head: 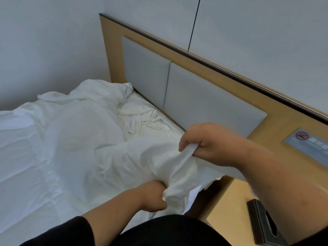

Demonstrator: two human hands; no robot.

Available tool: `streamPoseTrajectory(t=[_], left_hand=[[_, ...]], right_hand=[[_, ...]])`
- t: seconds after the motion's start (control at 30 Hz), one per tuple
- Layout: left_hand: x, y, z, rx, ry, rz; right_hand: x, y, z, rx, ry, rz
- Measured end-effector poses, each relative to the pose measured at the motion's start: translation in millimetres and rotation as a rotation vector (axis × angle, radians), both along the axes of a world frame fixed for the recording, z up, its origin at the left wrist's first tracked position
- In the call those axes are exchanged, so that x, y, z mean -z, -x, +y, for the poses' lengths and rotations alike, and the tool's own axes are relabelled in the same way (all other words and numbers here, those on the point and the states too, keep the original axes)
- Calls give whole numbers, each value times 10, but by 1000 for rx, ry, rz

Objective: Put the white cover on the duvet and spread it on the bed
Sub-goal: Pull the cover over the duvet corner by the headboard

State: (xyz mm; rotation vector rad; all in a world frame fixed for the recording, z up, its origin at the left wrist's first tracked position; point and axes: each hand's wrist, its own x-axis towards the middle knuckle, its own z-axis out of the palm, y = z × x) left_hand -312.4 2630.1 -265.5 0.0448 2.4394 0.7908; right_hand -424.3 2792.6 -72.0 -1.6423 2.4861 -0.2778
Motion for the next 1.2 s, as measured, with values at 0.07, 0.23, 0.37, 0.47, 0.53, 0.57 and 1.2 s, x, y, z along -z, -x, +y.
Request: streamPoseTrajectory(t=[0.07, 0.23, 0.37, 0.47, 0.53, 0.57, 1.2], left_hand=[[45, 92, 70, 111, 56, -108], [2, 285, -100, -66, -55, -314], [-160, 621, -171, -815, -569, -228], [-245, 946, -89, -929, -423, -226], [-208, 1092, -9, -888, -222, -251], [-169, 1132, 24, -884, -168, -246], [-1687, 1162, -400, -1526, -542, 734]], right_hand=[[181, 113, 0, 17, -14, -180], [902, 411, 262, 142, -131, -451], [1398, 457, 244, -53, -340, -452], [1571, 533, 134, -126, -307, -629], [1607, 656, 107, -94, -225, -777], [1613, 746, 118, -93, -188, -836], [2076, 1507, -945, 687, 106, -2003]])
